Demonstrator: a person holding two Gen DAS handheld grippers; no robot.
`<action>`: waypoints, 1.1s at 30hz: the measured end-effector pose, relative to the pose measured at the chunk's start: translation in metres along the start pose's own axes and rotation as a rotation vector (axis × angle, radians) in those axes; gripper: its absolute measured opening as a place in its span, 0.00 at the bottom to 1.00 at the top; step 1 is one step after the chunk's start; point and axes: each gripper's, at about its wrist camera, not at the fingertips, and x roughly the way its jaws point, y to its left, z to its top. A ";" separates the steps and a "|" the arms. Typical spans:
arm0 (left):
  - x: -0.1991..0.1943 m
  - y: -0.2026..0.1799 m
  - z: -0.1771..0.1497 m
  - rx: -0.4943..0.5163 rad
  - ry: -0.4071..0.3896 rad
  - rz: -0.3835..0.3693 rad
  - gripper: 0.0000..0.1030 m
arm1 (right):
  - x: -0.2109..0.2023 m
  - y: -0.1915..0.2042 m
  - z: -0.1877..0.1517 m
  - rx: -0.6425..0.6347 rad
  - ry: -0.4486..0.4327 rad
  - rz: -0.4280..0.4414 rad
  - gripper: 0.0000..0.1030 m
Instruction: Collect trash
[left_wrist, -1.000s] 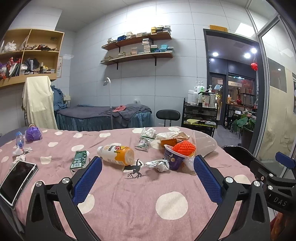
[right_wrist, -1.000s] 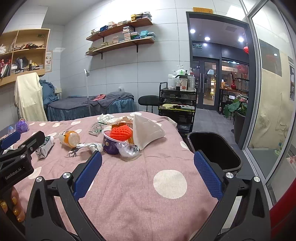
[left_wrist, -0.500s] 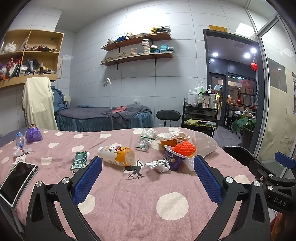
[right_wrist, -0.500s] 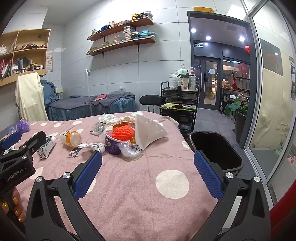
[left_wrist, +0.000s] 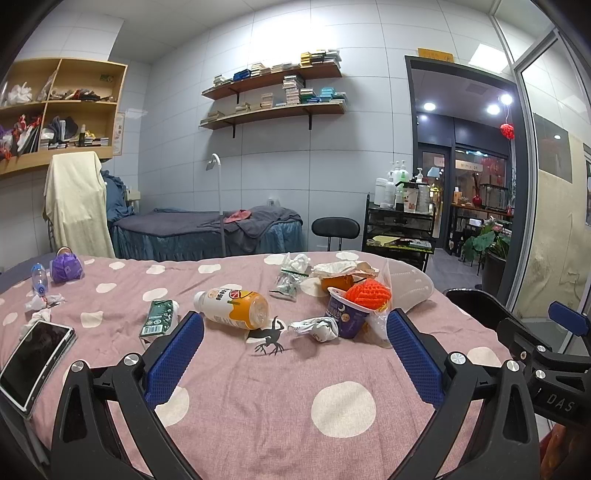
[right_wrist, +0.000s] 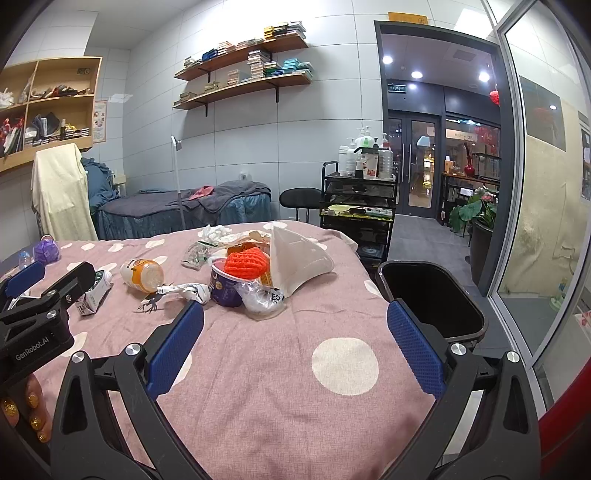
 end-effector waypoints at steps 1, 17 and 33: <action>0.000 0.000 0.000 0.001 0.000 0.000 0.94 | 0.000 0.000 0.000 0.000 0.000 -0.001 0.95; 0.001 0.000 -0.001 0.000 0.002 -0.001 0.94 | 0.000 0.000 0.000 0.003 0.004 0.003 0.95; 0.004 0.001 -0.006 0.000 0.011 0.000 0.94 | 0.000 0.000 -0.002 0.005 0.008 0.005 0.95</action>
